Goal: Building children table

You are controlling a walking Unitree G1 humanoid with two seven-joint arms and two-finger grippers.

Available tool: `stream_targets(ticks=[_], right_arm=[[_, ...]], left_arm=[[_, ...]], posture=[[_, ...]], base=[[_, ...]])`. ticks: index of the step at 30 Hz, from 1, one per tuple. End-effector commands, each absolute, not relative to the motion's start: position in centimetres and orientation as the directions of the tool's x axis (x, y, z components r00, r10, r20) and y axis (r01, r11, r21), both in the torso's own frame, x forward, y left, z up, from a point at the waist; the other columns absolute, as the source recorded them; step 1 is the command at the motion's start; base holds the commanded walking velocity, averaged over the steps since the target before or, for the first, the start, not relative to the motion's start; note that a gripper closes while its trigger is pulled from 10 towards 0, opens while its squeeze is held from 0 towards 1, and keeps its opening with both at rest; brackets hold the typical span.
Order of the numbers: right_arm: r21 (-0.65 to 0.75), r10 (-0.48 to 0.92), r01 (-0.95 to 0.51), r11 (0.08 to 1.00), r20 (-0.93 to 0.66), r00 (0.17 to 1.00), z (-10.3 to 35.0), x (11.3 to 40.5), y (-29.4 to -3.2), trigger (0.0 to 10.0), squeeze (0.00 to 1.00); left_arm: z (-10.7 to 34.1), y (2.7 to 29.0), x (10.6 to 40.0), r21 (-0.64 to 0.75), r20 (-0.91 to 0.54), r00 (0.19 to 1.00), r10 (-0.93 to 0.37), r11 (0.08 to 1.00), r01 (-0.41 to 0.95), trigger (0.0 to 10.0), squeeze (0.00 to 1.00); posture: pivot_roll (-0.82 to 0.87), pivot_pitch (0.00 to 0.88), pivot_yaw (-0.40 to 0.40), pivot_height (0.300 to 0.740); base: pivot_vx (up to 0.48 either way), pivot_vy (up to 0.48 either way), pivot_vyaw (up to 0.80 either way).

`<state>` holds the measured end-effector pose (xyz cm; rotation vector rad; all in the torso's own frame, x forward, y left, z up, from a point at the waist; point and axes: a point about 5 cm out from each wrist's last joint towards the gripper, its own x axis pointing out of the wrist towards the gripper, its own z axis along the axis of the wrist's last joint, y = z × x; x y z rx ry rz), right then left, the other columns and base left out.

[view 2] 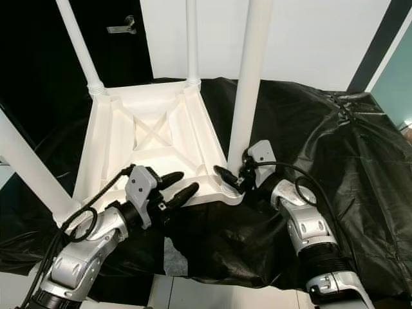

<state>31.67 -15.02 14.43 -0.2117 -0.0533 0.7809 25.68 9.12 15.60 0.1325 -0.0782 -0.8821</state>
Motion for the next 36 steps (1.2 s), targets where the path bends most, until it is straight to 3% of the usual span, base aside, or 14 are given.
stream_targets(ticks=[1,4,5,8,9,16,22,26,30,36], right_arm=[[-0.211,0.741,-0.736,0.643,-0.073,0.668,13.6,31.3,-14.4,0.0,0.00],[-0.210,0.740,-0.736,0.644,-0.070,0.668,13.4,31.1,-14.5,0.0,0.00],[-0.210,0.720,-0.715,0.667,-0.068,0.691,13.3,31.1,-14.6,9.3,0.00],[-0.212,0.704,-0.699,0.683,-0.067,0.708,13.2,31.1,-14.7,9.3,0.00],[-0.209,0.674,-0.670,0.712,-0.062,0.736,13.1,31.0,-14.8,10.0,0.00],[-0.207,0.479,-0.477,0.854,-0.043,0.877,12.1,30.1,-14.5,10.0,0.00],[-0.158,0.335,-0.334,0.929,-0.021,0.942,11.6,29.6,-14.0,10.0,0.00],[-0.126,0.260,-0.260,0.957,-0.014,0.965,11.5,29.4,-13.7,10.0,0.00],[-0.083,0.097,-0.096,0.992,0.009,0.995,11.7,28.9,-12.6,10.0,0.00],[-0.051,0.075,-0.074,0.996,0.018,0.997,12.1,28.8,-11.6,10.0,0.00]], left_arm=[[15.6,9.3,25.6,0.160,0.011,0.628,-0.778,0.621,0.767,10.0,0.00],[15.6,9.4,25.6,0.162,0.010,0.630,-0.776,0.623,0.765,10.0,0.00],[15.6,9.4,25.5,0.162,0.010,0.631,-0.776,0.624,0.765,10.0,0.00],[15.6,9.4,25.5,0.162,0.009,0.631,-0.776,0.624,0.765,10.0,0.00],[15.6,9.4,25.5,0.163,0.008,0.630,-0.776,0.623,0.765,10.0,0.00],[15.4,9.3,25.4,0.159,-0.007,0.612,-0.791,0.603,0.782,10.0,0.00],[15.2,9.3,25.3,0.162,-0.020,0.598,-0.801,0.588,0.793,10.0,0.00],[15.1,9.2,25.1,0.159,-0.026,0.589,-0.808,0.578,0.800,10.0,0.00],[15.1,9.2,24.8,0.147,-0.030,0.569,-0.822,0.560,0.816,10.0,0.00],[15.0,9.2,24.6,0.145,-0.033,0.558,-0.829,0.548,0.824,10.0,0.00]], posture=[[0.07,0.000,-0.032,0.740],[0.07,0.000,-0.031,0.740],[0.07,0.000,-0.030,0.740],[0.07,0.000,-0.030,0.740],[0.07,0.000,-0.026,0.740],[0.05,0.000,-0.004,0.740],[0.05,0.000,0.006,0.740],[0.05,0.000,0.006,0.740],[0.05,0.000,0.000,0.740],[0.05,0.000,-0.004,0.740]], base=[[0.000,0.000,0.00],[0.000,0.000,0.00],[0.000,0.000,0.00],[0.000,0.000,0.00],[0.000,0.000,0.00],[0.000,0.000,0.00],[0.000,0.000,0.00],[0.000,0.000,0.00],[0.000,0.000,0.00],[0.000,0.000,0.00]])
